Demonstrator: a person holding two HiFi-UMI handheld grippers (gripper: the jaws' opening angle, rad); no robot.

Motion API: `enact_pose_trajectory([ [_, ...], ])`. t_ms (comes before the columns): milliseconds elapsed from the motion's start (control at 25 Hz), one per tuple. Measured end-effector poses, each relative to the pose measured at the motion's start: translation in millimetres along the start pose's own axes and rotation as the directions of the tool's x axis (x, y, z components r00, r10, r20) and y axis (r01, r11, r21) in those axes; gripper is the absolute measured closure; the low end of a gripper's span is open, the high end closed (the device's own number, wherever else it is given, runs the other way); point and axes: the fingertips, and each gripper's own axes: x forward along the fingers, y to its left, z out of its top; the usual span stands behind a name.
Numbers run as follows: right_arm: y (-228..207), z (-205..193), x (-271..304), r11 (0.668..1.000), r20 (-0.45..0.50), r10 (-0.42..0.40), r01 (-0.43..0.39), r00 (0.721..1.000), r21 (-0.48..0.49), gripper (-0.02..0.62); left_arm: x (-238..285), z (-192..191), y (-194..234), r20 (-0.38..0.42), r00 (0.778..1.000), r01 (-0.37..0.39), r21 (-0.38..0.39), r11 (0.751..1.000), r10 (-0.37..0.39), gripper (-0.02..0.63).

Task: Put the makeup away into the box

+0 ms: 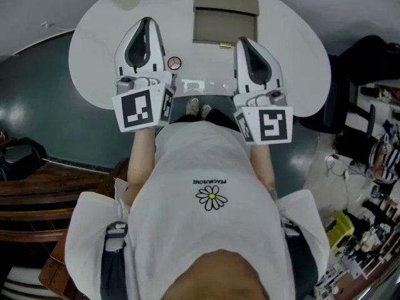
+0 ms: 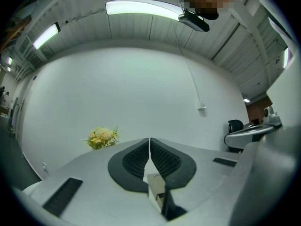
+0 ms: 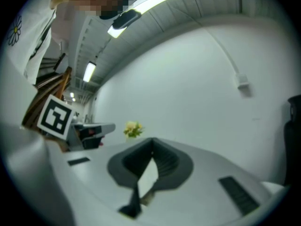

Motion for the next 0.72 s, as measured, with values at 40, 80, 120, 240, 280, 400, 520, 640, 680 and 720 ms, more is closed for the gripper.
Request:
enact_pose_trajectory([
  [40, 1, -2, 3, 1.000, -0.003, 0.000, 0.000, 1.000, 0.006, 0.566, 2, -4, 2, -0.008, 1.000, 0.008, 0.001, 1.000, -0.008, 0.586],
  [80, 2, -3, 5, 1.000, -0.007, 0.000, 0.000, 1.000, 0.007, 0.566, 5, -8, 5, -0.020, 1.000, 0.011, 0.001, 1.000, -0.011, 0.586],
  [120, 2, -5, 8, 1.000, -0.012, 0.000, 0.000, 1.000, 0.006, 0.566, 7, -11, 8, -0.033, 0.999, 0.009, -0.001, 1.000, -0.009, 0.585],
  [240, 3, -10, 15, 1.000, -0.030, 0.018, -0.018, 0.999, 0.014, 0.566, 8, -23, 16, -0.069, 0.998, -0.015, -0.001, 1.000, 0.015, 0.584],
  [280, 3, -12, 18, 0.999, -0.033, 0.030, -0.029, 0.999, 0.020, 0.566, 8, -28, 19, -0.084, 0.996, -0.026, 0.006, 1.000, 0.026, 0.584],
  [400, 1, -14, 28, 0.998, -0.032, 0.064, -0.063, 0.997, 0.029, 0.566, 14, -44, 25, -0.131, 0.990, -0.050, 0.021, 0.999, 0.052, 0.583],
  [520, 1, -15, 34, 0.995, -0.036, 0.099, -0.097, 0.994, 0.031, 0.566, 15, -63, 23, -0.182, 0.983, -0.036, -0.007, 0.999, 0.034, 0.494],
  [640, -2, -17, 38, 0.991, -0.041, 0.129, -0.128, 0.991, 0.033, 0.566, 14, -88, 16, -0.241, 0.971, -0.014, -0.042, 0.999, 0.003, 0.436],
  [680, -4, -18, 38, 0.990, -0.044, 0.136, -0.135, 0.990, 0.035, 0.566, 13, -98, 13, -0.265, 0.964, -0.006, -0.048, 0.999, -0.007, 0.420],
  [720, -5, -20, 38, 0.989, -0.048, 0.143, -0.142, 0.989, 0.036, 0.566, 11, -110, 10, -0.293, 0.956, 0.001, -0.056, 0.998, -0.017, 0.400],
])
